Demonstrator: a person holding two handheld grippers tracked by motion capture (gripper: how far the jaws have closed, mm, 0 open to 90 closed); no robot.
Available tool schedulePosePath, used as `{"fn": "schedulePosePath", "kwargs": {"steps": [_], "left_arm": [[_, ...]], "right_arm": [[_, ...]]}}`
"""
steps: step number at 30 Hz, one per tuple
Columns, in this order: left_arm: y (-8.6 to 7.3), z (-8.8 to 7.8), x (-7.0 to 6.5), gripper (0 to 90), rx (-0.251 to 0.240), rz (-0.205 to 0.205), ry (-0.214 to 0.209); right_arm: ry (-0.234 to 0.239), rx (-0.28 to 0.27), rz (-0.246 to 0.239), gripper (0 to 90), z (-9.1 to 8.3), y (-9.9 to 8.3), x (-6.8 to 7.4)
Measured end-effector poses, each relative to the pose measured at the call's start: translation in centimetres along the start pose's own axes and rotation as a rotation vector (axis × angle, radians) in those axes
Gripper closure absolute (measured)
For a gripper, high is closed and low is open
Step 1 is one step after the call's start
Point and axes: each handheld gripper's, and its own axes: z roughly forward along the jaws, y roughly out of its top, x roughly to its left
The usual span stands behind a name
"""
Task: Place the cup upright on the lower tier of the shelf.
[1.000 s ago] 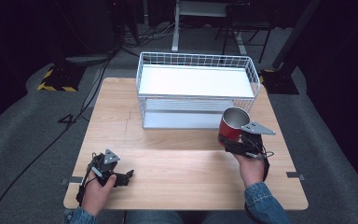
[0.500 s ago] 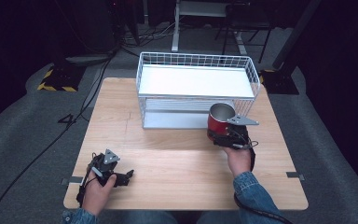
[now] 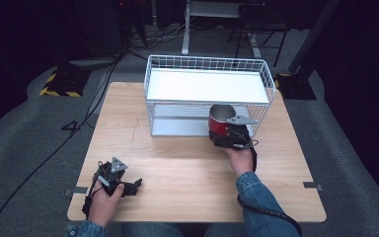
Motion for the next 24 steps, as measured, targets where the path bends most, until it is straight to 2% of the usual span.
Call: {"fn": "schedulePosePath", "kwargs": {"steps": [12, 20, 24], "left_arm": [[0.0, 0.0, 0.0, 0.0, 0.003, -0.002, -0.001], [0.2, 0.1, 0.0, 0.0, 0.003, 0.001, 0.0], [0.2, 0.1, 0.0, 0.0, 0.004, 0.001, -0.004]], "right_arm": [[-0.014, -0.009, 0.006, 17.0, 3.0, 1.2, 0.5], [-0.04, -0.013, -0.015, 16.9, 5.3, 1.5, 0.5], [-0.045, -0.038, -0.016, 16.9, 6.3, 1.8, 0.5]]}}
